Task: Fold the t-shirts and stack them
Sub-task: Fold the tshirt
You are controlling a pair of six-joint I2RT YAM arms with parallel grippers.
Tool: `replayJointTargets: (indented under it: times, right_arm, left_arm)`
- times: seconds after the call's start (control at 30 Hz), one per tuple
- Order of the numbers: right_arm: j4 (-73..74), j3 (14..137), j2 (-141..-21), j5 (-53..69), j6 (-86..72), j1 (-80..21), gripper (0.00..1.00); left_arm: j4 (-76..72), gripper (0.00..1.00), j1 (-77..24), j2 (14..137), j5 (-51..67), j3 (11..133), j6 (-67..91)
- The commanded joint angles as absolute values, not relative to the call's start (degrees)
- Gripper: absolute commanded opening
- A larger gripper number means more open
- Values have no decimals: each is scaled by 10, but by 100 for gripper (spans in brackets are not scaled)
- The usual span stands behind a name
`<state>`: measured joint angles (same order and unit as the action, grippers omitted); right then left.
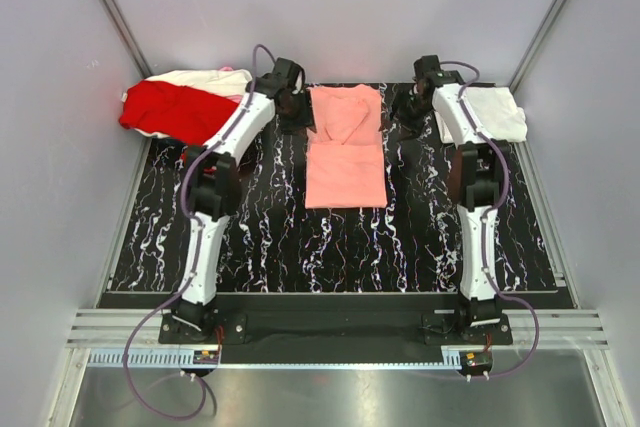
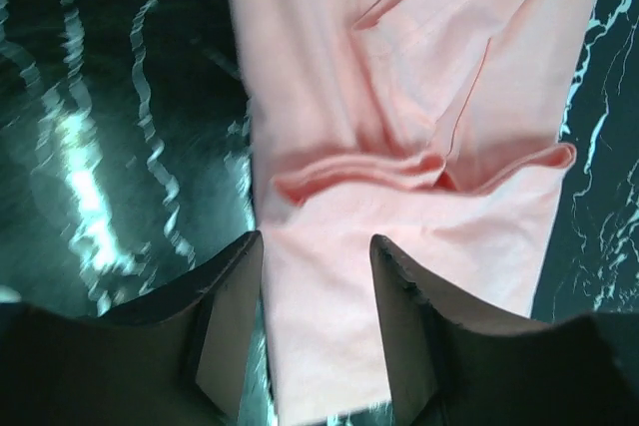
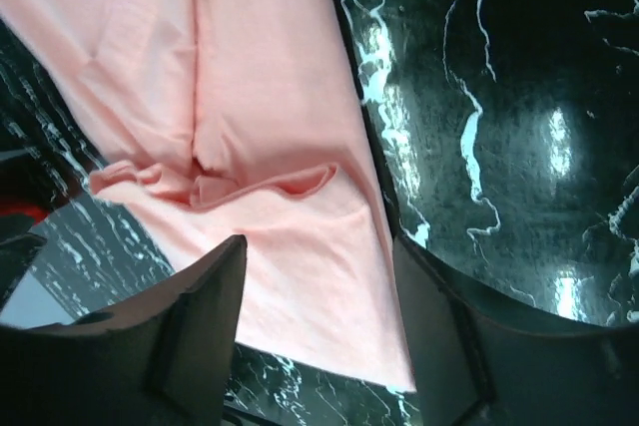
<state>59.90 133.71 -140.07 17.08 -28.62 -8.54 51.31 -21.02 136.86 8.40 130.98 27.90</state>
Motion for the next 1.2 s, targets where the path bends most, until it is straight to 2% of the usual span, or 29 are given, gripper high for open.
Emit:
replayJointTargets:
  times: [0.0,0.03,0.07,0.1,0.17,0.2,0.33,0.57,0.77,1.03,1.17]
  right_arm:
    - [591,1224,-1281,199,-270,-86,63]
    - [563,1168,-1246,208,-279,-87,60]
    - [502,1111,-1173,230,-286,-87,50]
    - [467,997,-1139,247,-308,-88,39]
    - [369,894,-1057,289,-336,-97,9]
    - [349,822,-1041,298,-357,-118,0]
    - [303,746,-1034,321,-366,-176,0]
    - [261,693,-1077,329,-354,-171,0]
    - [185,625,-1102,387,-347,-125,0]
    - [203,625,-1116,424,-338,-92,0]
    - [189,606,-1120,481,-352,-57,0]
  left_arm:
    - [512,52,-200,1240,64,1232,302]
    - [491,52,-201,1184,66,1185,308]
    - [477,52,-203,1157,69,1102,318]
    - [445,52,-206,1106,79,1056,323]
    - [416,51,-220,1063,87,984,338]
    - [377,50,-228,1030,104,911,344]
    - [286,48,-285,991,134,795,363]
    - [164,44,-309,1003,185,674,420]
    - [142,41,-309,1044,171,642,419]
    - [122,38,-309,1052,167,589,417]
    - [147,38,-308,1035,158,587,400]
